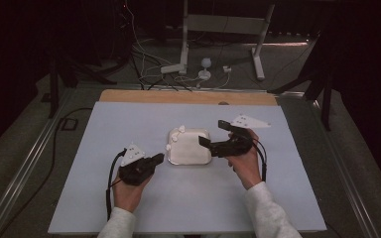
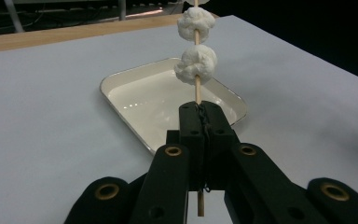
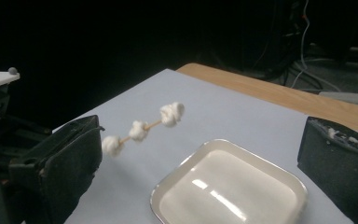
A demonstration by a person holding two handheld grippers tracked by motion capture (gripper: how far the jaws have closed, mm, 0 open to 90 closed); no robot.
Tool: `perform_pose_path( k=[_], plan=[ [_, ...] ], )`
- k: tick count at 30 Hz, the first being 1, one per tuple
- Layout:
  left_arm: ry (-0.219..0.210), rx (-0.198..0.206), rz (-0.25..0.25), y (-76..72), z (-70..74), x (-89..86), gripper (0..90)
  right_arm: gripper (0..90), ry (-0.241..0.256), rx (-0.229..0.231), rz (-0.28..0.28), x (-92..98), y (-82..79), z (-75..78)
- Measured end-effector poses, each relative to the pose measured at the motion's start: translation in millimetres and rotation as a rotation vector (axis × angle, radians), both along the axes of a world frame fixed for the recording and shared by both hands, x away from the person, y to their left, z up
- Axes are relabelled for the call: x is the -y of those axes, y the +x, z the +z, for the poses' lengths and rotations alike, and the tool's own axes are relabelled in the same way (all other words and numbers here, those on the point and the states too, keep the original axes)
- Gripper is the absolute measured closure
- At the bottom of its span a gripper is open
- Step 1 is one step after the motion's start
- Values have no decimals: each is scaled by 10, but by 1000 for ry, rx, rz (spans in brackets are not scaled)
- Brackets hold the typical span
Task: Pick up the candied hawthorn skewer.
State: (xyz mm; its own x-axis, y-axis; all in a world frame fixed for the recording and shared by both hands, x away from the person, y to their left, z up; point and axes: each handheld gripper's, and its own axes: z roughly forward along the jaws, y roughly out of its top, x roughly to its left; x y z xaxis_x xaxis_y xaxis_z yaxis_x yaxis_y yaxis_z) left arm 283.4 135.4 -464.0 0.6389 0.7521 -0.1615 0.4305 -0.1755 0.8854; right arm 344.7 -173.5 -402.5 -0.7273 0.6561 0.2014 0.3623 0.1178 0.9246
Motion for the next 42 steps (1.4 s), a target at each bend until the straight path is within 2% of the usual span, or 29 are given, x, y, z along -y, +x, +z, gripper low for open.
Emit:
perform_pose_path(
  k=[4,5,6,7,8,9,10,11,12,13,14,15,17,18,19,20,21,22,23,24,27,33,42],
  plan=[
    [17,11,-7,-17,17,32,897,0,13,-24,13,-122,96,5],
    [17,15,-7,-20,21,38,897,10,18,-52,17,-172,147,-2],
    [12,15,-9,-25,25,43,897,10,18,-52,17,-172,147,-2],
    [15,19,-11,-28,30,45,897,24,23,-80,22,-221,198,-18],
    [10,22,-11,-34,34,52,897,24,23,-80,22,-221,198,-18],
    [8,24,-14,-39,38,54,897,53,31,-109,28,-267,237,-36],
    [5,27,-17,-41,40,59,897,53,31,-109,28,-267,237,-36],
    [8,31,-19,-45,43,62,898,85,28,-113,26,-290,250,-43],
    [6,33,-21,-47,44,67,898,194,21,-125,30,-334,269,-55],
    [5,35,-24,-49,44,71,898,194,21,-125,30,-334,269,-55],
    [6,38,-25,-52,43,74,898,245,21,-140,37,-358,285,-63],
    [5,41,-30,-53,41,79,898,347,18,-179,50,-400,318,-84],
    [6,49,-36,-55,35,85,898,430,22,-222,71,-431,347,-107],
    [3,53,-40,-57,33,88,898,430,22,-222,71,-431,347,-107],
    [0,56,-41,-60,31,90,898,474,23,-243,70,-450,364,-123],
    [-1,60,-45,-61,31,86,898,576,42,-285,92,-462,391,-148],
    [-2,66,-51,-63,30,83,898,618,53,-312,104,-468,403,-161],
    [6,70,-53,-61,23,80,898,658,65,-320,110,-468,411,-171],
    [6,70,-53,-61,23,80,899,658,65,-320,110,-468,411,-171],
    [13,72,-57,-61,15,80,900,729,90,-335,107,-456,418,-166],
    [7,76,-63,-56,8,80,900,767,106,-339,98,-434,425,-139],
    [-2,78,-71,-57,18,74,900,797,106,-329,73,-426,412,-86],
    [27,84,-71,-48,22,63,900,819,72,-295,14,-466,376,-65]
  ],
)
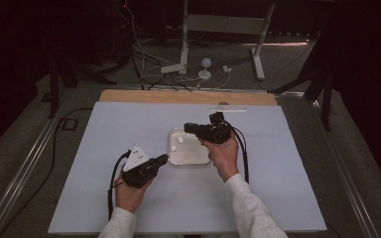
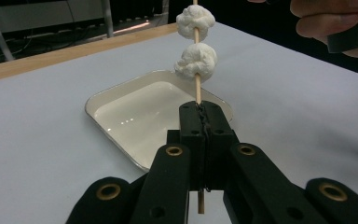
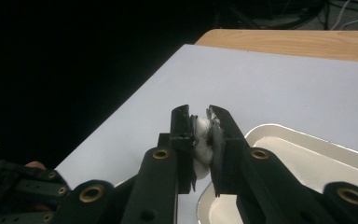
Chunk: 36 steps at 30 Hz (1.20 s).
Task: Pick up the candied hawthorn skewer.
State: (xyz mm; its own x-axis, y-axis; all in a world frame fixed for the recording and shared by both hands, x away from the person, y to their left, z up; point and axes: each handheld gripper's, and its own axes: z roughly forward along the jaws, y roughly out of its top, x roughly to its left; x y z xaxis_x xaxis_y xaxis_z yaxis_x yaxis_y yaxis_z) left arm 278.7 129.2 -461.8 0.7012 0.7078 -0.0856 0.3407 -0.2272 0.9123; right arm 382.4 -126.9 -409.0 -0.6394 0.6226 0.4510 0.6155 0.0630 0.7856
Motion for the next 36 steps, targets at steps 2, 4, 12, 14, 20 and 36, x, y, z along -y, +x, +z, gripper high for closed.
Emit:
perform_pose_path(
  k=[2,4,12,14,20,36],
  plan=[
    [6,-2,-3,5,-1,1,900,820,-3,3,-6,-3,-3,0],
    [11,-4,-4,6,-1,2,900,822,-14,8,-15,-7,-6,0],
    [77,-20,26,11,-73,-75,900,837,-64,76,-148,81,-12,53],
    [14,-48,59,31,-95,-211,900,831,4,50,-170,392,82,163],
    [-24,-26,74,28,-3,-228,900,814,-41,61,-108,419,61,128],
    [-25,-55,86,61,-63,-238,899,709,-159,-63,-67,201,205,-484]
  ],
)
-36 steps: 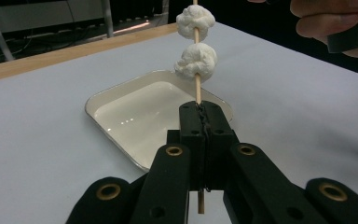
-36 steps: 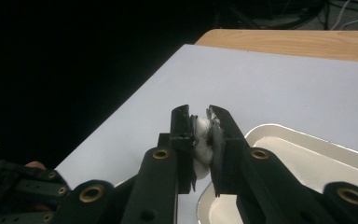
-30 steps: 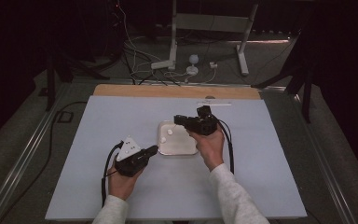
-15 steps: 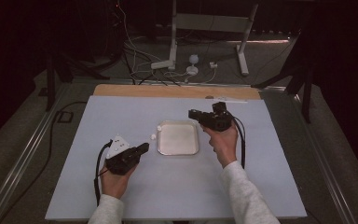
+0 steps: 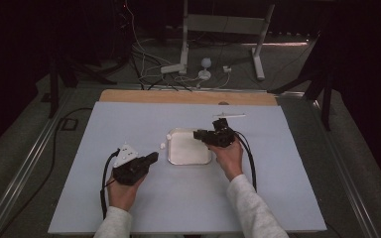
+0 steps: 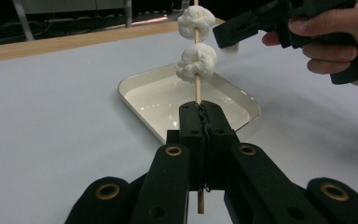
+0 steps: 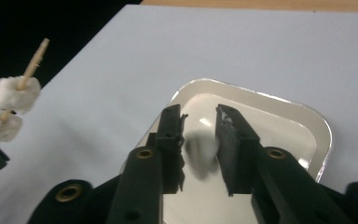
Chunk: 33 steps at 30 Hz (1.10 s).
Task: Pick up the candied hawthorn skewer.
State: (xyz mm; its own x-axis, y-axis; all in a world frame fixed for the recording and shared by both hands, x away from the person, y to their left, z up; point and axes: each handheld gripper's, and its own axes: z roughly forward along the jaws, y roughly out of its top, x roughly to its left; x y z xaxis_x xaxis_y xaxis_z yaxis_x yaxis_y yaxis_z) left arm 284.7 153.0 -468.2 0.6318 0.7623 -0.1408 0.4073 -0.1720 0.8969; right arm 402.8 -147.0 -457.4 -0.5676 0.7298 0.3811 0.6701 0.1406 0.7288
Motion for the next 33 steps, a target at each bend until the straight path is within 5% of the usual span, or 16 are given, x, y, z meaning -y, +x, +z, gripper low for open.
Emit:
perform_pose_path(
  k=[7,14,33],
  plan=[
    [2,-9,4,15,-24,8,899,495,-12,-3,-17,-9,0,-41],
    [-3,-12,4,21,-31,18,898,296,31,18,55,-79,-119,57],
    [-1,3,-9,2,-22,75,898,203,87,20,133,-276,-284,186]
  ],
)
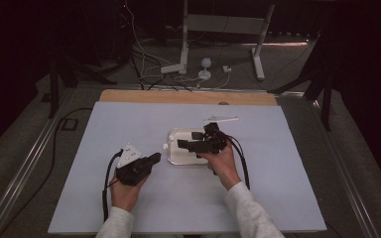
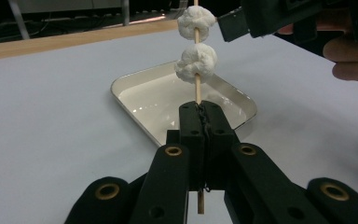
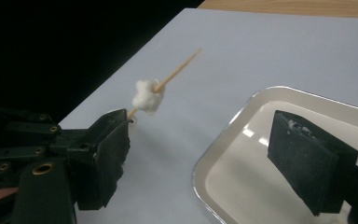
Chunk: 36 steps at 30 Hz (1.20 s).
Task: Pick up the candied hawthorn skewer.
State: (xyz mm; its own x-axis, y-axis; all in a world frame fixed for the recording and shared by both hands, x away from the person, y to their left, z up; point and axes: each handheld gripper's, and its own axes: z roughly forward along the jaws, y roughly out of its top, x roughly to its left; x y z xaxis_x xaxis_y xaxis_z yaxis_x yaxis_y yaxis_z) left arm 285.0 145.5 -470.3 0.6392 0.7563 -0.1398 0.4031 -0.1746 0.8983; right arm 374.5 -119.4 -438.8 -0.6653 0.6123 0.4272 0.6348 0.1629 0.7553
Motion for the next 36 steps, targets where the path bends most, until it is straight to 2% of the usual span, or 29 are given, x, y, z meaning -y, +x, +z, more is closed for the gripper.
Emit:
perform_pose_path(
  k=[5,7,11,17,22,31,36],
  plan=[
    [-4,8,-7,-9,7,18,898,217,25,-11,16,-57,-13,23],
    [-3,10,-13,-12,7,27,898,243,33,-13,22,-79,-16,28],
    [-4,15,-20,-19,12,42,898,352,61,-6,32,-112,-22,34],
    [-6,22,-27,-26,17,54,898,432,81,-20,34,-145,-19,38],
    [-6,25,-31,-29,17,73,898,460,108,-37,19,-144,-5,34],
    [-5,30,-31,-35,22,90,898,489,105,-51,41,-183,-16,26],
    [-1,29,-31,-35,17,94,898,549,111,-71,47,-199,-16,18]
  ],
)
